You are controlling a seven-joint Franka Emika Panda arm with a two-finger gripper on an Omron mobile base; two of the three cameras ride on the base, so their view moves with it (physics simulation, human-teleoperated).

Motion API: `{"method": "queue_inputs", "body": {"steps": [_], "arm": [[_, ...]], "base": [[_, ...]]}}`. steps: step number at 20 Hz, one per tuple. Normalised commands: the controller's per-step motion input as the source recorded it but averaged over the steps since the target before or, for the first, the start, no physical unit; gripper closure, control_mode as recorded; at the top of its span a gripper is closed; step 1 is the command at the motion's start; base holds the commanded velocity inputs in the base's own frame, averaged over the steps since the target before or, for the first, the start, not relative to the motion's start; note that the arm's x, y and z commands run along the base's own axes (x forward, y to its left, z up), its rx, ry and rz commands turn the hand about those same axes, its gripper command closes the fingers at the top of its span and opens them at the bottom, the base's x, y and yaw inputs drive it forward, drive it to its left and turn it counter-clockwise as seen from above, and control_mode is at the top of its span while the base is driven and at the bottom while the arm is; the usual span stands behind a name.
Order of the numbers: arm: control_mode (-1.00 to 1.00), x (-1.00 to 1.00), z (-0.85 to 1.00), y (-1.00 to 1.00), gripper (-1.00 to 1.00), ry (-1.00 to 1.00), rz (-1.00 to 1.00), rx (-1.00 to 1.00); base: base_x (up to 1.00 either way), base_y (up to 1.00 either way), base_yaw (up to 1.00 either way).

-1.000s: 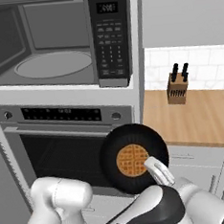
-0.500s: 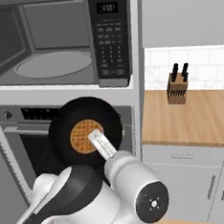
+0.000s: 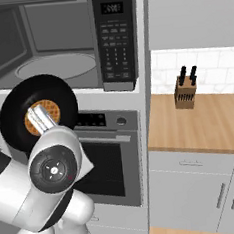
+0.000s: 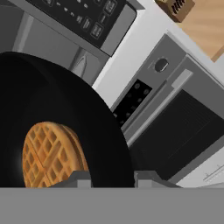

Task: Open the microwave, place the bowl with waffle inside the microwave, then close the microwave door and turn it on.

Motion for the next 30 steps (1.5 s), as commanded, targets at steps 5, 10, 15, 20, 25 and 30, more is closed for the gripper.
{"method": "queue_inputs", "body": {"steps": [5,10,15,20,25,30], "arm": [[-1.0,0.99,0.18,0.75,1.0,0.19,-0.09,-0.01],[-1.0,1.0,0.12,0.64,1.0,0.1,-0.01,0.0],[-1.0,0.82,0.38,0.31,1.0,0.0,0.0,0.0],[-1.0,0.87,0.12,0.32,1.0,0.05,-0.08,0.0],[-1.0,0.87,0.1,0.31,1.0,0.03,-0.17,0.0],[-1.0,0.87,0.08,0.19,1.0,0.05,-0.12,0.01]], "base": [[0.0,0.0,0.0],[0.0,0.0,0.0],[0.0,0.0,0.0],[0.0,0.0,0.0],[0.0,0.0,0.0],[0.0,0.0,0.0]]}}
